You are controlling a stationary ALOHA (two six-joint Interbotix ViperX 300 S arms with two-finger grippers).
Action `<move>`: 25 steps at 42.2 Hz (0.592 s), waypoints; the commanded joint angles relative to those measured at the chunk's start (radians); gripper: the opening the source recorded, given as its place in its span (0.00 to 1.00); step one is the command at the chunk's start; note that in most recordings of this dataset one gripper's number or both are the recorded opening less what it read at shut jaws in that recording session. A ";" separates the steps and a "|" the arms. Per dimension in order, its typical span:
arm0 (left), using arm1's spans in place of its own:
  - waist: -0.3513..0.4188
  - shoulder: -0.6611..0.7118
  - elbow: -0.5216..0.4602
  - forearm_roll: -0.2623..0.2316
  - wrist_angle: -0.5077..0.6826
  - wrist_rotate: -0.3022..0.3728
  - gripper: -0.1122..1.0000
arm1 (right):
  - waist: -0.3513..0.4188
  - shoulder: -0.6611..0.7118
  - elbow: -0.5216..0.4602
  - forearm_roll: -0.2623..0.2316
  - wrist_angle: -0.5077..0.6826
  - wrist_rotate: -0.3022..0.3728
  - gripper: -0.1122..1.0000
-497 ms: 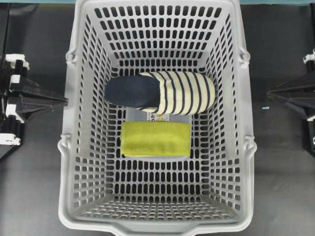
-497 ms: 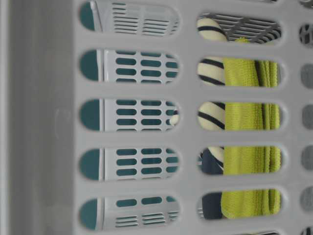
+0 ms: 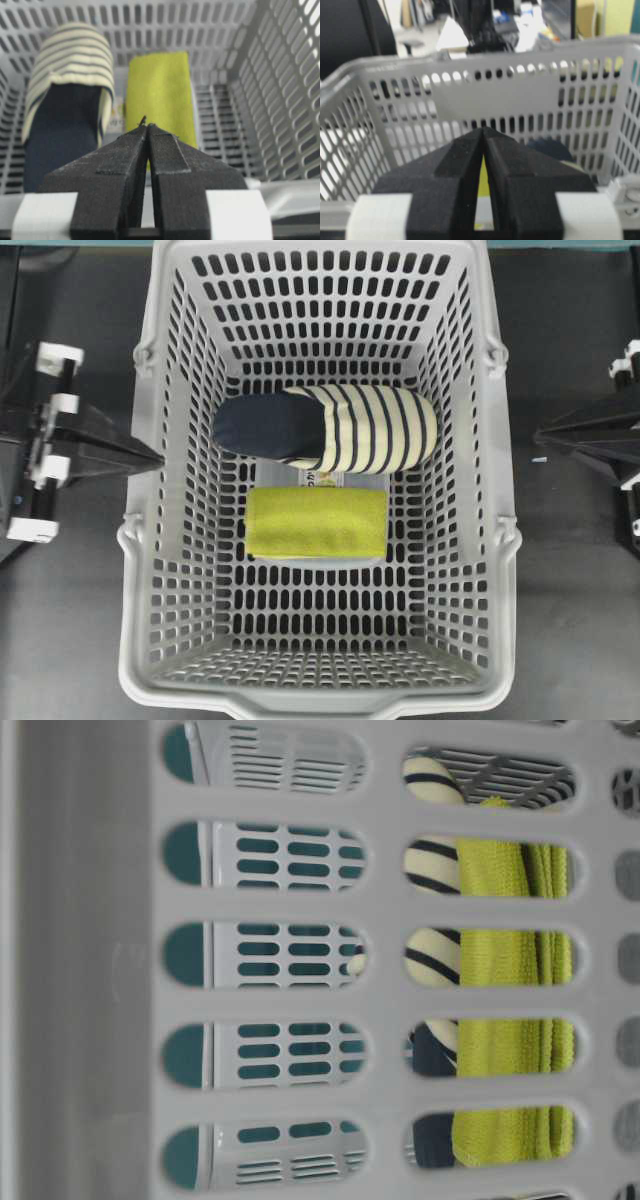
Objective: Pick up the yellow cloth from the shopping basket with the left arm.
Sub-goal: 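Move the left gripper into the basket above the yellow-green cloth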
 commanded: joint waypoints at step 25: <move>0.011 0.321 -0.351 0.005 0.279 0.000 0.10 | -0.052 0.011 -0.054 0.005 0.067 0.002 0.48</move>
